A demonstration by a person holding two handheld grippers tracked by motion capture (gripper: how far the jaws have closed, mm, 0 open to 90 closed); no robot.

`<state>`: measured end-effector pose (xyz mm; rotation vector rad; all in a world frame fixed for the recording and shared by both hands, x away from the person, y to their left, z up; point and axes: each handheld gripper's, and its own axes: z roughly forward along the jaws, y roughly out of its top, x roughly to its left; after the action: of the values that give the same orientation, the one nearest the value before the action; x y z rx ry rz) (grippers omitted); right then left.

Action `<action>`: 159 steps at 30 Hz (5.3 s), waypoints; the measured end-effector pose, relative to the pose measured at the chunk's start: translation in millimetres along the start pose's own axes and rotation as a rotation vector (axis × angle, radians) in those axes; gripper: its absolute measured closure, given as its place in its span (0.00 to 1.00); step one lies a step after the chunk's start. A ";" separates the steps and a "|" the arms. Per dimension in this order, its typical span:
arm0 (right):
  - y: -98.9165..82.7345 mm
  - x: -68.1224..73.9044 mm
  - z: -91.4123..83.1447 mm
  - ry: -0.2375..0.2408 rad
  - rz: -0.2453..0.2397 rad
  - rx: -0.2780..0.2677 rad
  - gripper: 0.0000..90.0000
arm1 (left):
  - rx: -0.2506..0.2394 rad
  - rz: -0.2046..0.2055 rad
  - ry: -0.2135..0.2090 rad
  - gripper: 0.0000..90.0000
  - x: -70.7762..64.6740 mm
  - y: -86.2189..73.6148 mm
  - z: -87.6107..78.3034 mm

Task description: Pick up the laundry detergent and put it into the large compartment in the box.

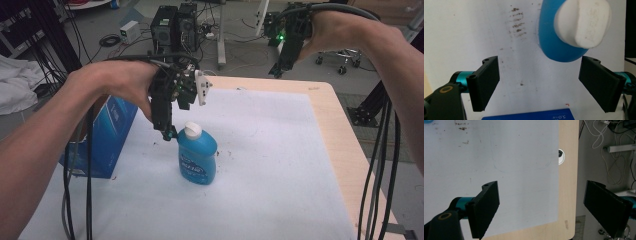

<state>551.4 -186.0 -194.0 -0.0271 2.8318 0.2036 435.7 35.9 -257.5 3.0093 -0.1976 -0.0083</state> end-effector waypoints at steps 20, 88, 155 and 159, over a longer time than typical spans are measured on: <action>-0.2 2.7 -1.6 -0.009 -0.006 0.010 0.14 | -0.031 0.086 -0.064 0.19 -10.2 22.4 21.2; -6.5 5.6 -6.3 -0.037 0.010 0.031 0.14 | -0.083 0.139 -0.073 0.42 -11.6 29.3 23.0; -11.4 11.6 -10.3 -0.049 0.011 0.012 0.14 | -0.121 -0.122 0.004 0.43 -0.5 8.9 -145.3; -12.5 11.9 -10.4 -0.048 0.006 0.012 0.14 | -0.130 -0.164 0.017 0.43 -1.4 -7.3 -152.3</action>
<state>537.4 -199.7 -189.4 -0.0111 2.7857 0.1856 437.4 62.3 -107.3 2.8858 0.0497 -0.0104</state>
